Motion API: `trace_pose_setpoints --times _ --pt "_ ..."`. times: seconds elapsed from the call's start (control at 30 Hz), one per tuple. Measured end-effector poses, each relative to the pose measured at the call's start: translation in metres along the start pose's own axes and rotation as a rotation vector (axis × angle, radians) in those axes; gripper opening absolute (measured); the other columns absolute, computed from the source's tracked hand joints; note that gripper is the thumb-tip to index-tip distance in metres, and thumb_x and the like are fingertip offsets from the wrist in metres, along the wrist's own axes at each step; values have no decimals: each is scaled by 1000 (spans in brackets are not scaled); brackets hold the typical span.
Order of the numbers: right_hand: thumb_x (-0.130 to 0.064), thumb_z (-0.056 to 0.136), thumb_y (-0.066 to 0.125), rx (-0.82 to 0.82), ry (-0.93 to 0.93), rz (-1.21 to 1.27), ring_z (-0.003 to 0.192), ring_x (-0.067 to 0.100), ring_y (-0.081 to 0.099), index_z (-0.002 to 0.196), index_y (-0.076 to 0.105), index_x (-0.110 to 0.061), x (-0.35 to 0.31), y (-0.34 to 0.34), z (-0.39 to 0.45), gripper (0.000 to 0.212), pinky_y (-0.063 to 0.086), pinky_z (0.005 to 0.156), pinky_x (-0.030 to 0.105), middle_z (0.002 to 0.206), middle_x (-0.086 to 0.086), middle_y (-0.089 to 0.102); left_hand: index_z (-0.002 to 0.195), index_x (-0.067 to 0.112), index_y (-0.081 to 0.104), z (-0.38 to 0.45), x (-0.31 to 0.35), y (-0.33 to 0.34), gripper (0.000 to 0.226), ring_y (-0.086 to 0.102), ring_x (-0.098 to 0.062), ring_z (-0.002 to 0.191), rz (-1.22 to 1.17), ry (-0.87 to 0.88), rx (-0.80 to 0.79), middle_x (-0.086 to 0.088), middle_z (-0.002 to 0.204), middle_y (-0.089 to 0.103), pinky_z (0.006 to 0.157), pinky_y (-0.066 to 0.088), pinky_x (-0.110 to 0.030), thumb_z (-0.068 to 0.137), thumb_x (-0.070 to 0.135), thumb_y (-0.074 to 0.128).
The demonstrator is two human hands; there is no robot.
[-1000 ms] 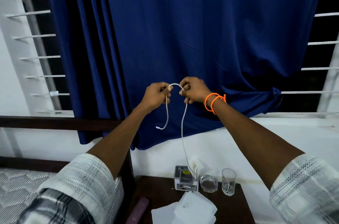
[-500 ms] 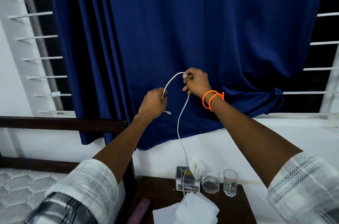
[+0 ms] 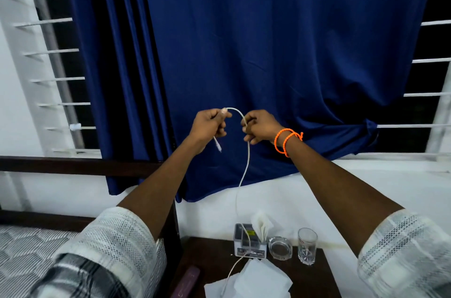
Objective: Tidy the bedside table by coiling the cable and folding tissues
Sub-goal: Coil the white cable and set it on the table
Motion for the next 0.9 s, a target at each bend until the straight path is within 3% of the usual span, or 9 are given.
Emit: trace_pose_setpoints --times 0.17,0.27,0.47,0.57,0.63,0.73,0.83,0.9 --pt "-17 97 65 -64 -133 93 81 21 75 107 66 -6 -14 12 -5 15 59 60 32 88 10 71 96 11 78 4 6 6 35 47 -6 51 -29 -84 46 7 61 55 47 45 -23 104 37 56" --pt "-25 101 61 -34 -175 71 79 19 74 106 67 -7 -20 13 -5 19 58 57 29 91 8 72 89 17 79 3 7 3 36 47 -6 53 -149 -149 11 7 64 57 43 37 -20 103 41 56" --pt "-28 102 57 136 -200 126 70 16 71 98 70 -14 -31 11 3 20 54 52 26 80 3 73 95 11 75 -6 10 1 50 49 -7 54 -445 -312 -248 0 73 58 38 34 -17 104 52 48" --pt "-31 100 59 167 -234 142 68 14 68 101 73 -17 -38 11 8 20 53 51 24 84 13 74 96 12 74 -10 19 3 49 47 -6 52 -505 -298 -368 0 76 56 37 32 -15 105 51 46" --pt "-31 100 60 121 -267 171 73 21 68 102 75 -14 -45 13 8 23 56 57 30 93 19 75 96 12 72 -12 28 7 47 46 -5 51 -532 -291 -471 0 77 56 36 32 -15 105 51 46" --pt "-26 100 55 48 -229 250 82 35 67 87 71 -8 -56 20 5 27 56 75 42 85 19 71 98 12 70 -12 42 11 39 47 -5 50 -582 -256 -544 -1 78 57 36 33 -14 107 42 47" --pt "-11 104 43 -10 -134 365 77 24 61 87 63 -7 -60 29 5 26 55 65 32 78 9 61 114 7 66 -6 56 12 24 55 -7 59 -709 -184 -462 -3 85 62 41 39 -15 108 23 48" --pt "-12 103 48 -60 -149 198 75 22 62 95 62 -6 -59 32 1 17 56 65 34 79 8 63 126 4 61 1 63 10 24 67 -11 76 -757 -103 -344 -5 97 70 53 50 -17 105 9 50"
Point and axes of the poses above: each hand's wrist, its own z-axis towards the middle knuckle, its own y-axis out of the palm, x = y × z, the point moved 2 cm from there along z, towards the middle knuckle
